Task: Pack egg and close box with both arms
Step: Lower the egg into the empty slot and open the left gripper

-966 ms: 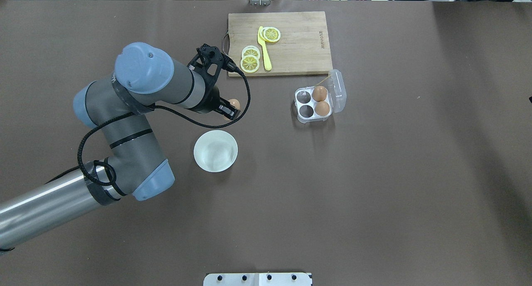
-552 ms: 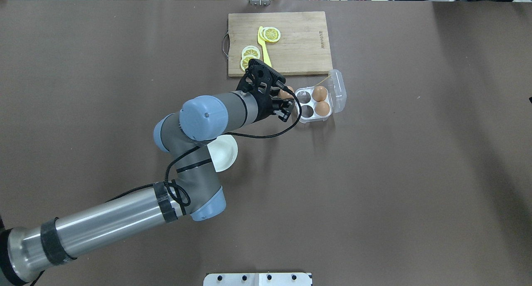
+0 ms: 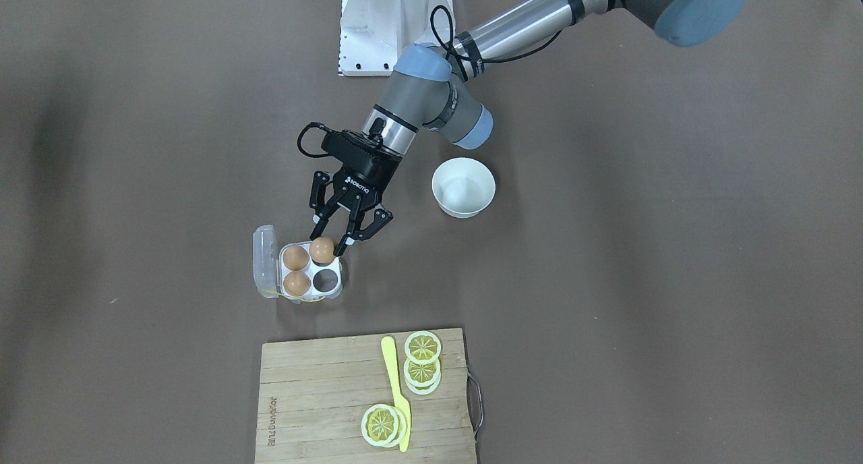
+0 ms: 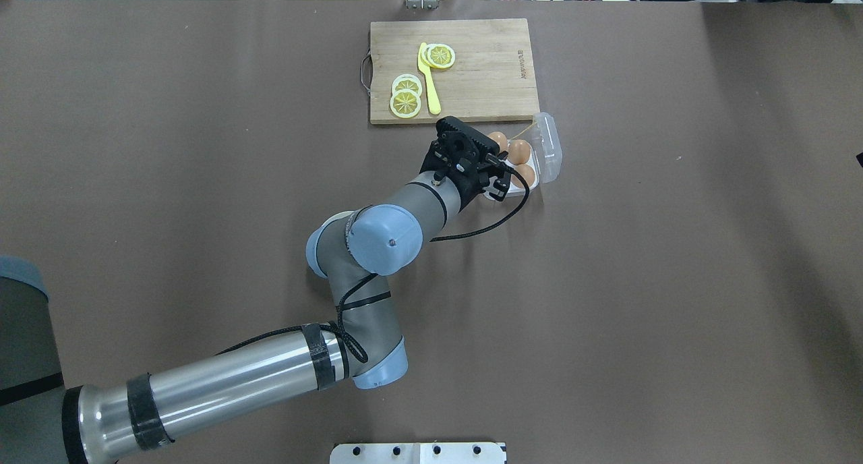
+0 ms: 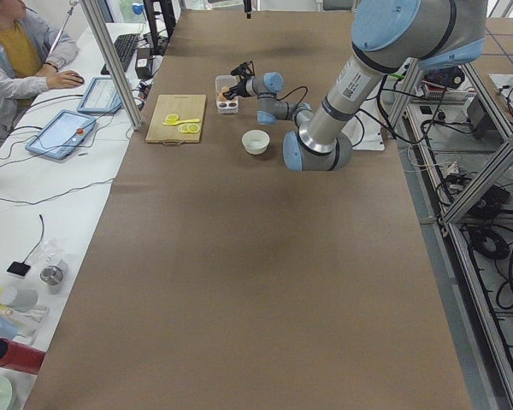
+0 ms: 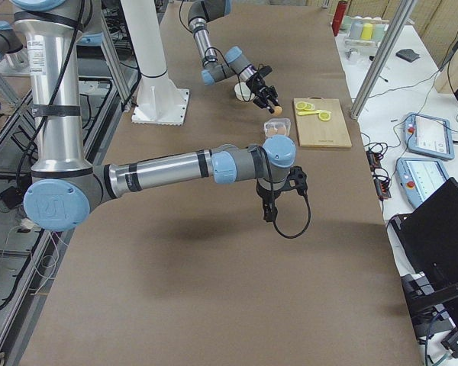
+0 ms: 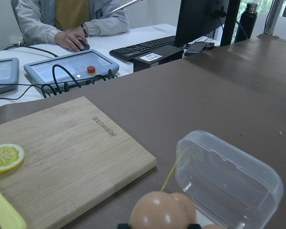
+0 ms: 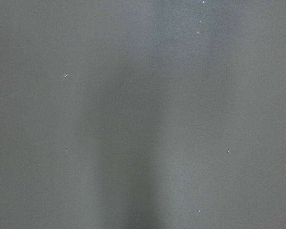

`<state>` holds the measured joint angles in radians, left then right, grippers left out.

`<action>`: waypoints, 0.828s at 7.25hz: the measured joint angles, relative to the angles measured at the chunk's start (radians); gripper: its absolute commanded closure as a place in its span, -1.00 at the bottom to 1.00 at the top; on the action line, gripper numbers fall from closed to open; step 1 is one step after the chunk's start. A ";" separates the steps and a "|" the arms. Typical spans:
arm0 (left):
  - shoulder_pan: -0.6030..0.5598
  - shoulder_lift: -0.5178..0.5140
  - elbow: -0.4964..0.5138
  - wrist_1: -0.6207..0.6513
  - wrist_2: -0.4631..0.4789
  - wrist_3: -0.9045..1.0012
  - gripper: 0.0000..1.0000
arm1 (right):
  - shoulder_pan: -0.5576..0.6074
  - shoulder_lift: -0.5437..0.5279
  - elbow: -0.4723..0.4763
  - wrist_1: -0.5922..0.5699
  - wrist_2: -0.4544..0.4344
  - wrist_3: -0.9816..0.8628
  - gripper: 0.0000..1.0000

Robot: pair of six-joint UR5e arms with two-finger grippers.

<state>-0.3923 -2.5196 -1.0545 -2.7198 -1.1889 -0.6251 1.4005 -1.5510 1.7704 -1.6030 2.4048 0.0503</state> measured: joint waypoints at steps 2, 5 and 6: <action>0.007 -0.007 0.026 -0.010 -0.006 0.028 1.00 | 0.000 0.000 0.004 0.000 -0.001 0.000 -1.00; 0.007 -0.013 0.055 -0.011 -0.049 0.059 1.00 | 0.000 0.000 0.005 0.000 -0.002 0.000 -1.00; 0.007 -0.017 0.061 -0.011 -0.053 0.060 1.00 | 0.000 0.000 0.005 0.000 -0.003 0.000 -1.00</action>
<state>-0.3851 -2.5369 -0.9937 -2.7305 -1.2419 -0.5651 1.4005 -1.5509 1.7758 -1.6030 2.4023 0.0506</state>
